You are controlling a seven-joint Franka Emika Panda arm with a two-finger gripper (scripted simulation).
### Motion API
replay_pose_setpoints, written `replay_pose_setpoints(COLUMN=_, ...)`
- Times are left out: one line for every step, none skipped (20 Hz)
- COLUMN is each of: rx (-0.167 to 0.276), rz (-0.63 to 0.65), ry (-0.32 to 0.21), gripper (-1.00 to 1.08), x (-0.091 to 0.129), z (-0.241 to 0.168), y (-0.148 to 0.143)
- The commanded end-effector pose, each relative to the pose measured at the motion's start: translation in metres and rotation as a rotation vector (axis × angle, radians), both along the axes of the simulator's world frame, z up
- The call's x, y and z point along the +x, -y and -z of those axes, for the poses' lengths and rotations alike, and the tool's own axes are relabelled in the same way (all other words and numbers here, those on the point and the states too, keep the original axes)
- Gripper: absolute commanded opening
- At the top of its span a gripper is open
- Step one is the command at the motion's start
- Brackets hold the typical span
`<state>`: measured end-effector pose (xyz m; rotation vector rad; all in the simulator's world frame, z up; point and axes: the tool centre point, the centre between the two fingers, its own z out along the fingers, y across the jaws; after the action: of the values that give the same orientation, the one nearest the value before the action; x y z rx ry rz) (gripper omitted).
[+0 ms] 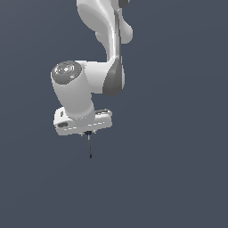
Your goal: Pick up the object and move it to a goal position.
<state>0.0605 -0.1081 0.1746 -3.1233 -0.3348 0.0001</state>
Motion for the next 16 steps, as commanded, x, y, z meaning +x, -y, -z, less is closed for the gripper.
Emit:
replay_pose_setpoints(rx=0.000, rz=-0.001, ry=0.000, gripper=-1.00, x=0.010, z=-0.015, y=0.010)
replay_pose_setpoints(rx=0.000, rz=-0.001, ry=0.000, gripper=-1.00, x=0.013, z=-0.021, y=0.013)
replay_pose_setpoints(rx=0.000, rz=-0.001, ry=0.000, gripper=-1.00, x=0.017, z=-0.026, y=0.016)
replay_pose_setpoints(rx=0.000, rz=-0.001, ry=0.000, gripper=-1.00, x=0.020, z=-0.031, y=0.020)
replay_pose_setpoints(rx=0.000, rz=-0.001, ry=0.000, gripper=-1.00, x=0.023, z=-0.036, y=0.023)
replay_pose_setpoints(rx=0.000, rz=-0.001, ry=0.000, gripper=-1.00, x=0.027, z=-0.041, y=0.026)
replay_pose_setpoints(rx=0.000, rz=-0.001, ry=0.000, gripper=-1.00, x=0.030, z=-0.045, y=0.029)
replay_pose_setpoints(rx=0.000, rz=-0.001, ry=0.000, gripper=-1.00, x=0.033, z=-0.049, y=0.032)
replay_pose_setpoints(rx=0.000, rz=-0.001, ry=0.000, gripper=-1.00, x=0.036, z=-0.054, y=0.035)
replay_pose_setpoints(rx=0.000, rz=-0.001, ry=0.000, gripper=-1.00, x=0.039, z=-0.058, y=0.038)
replay_pose_setpoints(rx=0.000, rz=-0.001, ry=0.000, gripper=-1.00, x=0.041, z=-0.062, y=0.041)
replay_pose_setpoints(rx=0.000, rz=-0.001, ry=0.000, gripper=-1.00, x=0.044, z=-0.065, y=0.043)
replay_pose_setpoints(rx=0.000, rz=-0.001, ry=0.000, gripper=-1.00, x=0.047, z=-0.069, y=0.046)
replay_pose_setpoints(rx=0.000, rz=-0.001, ry=0.000, gripper=-1.00, x=0.049, z=-0.073, y=0.048)
replay_pose_setpoints(rx=0.000, rz=-0.001, ry=0.000, gripper=-1.00, x=0.051, z=-0.076, y=0.050)
replay_pose_setpoints(rx=0.000, rz=-0.001, ry=0.000, gripper=-1.00, x=0.054, z=-0.079, y=0.053)
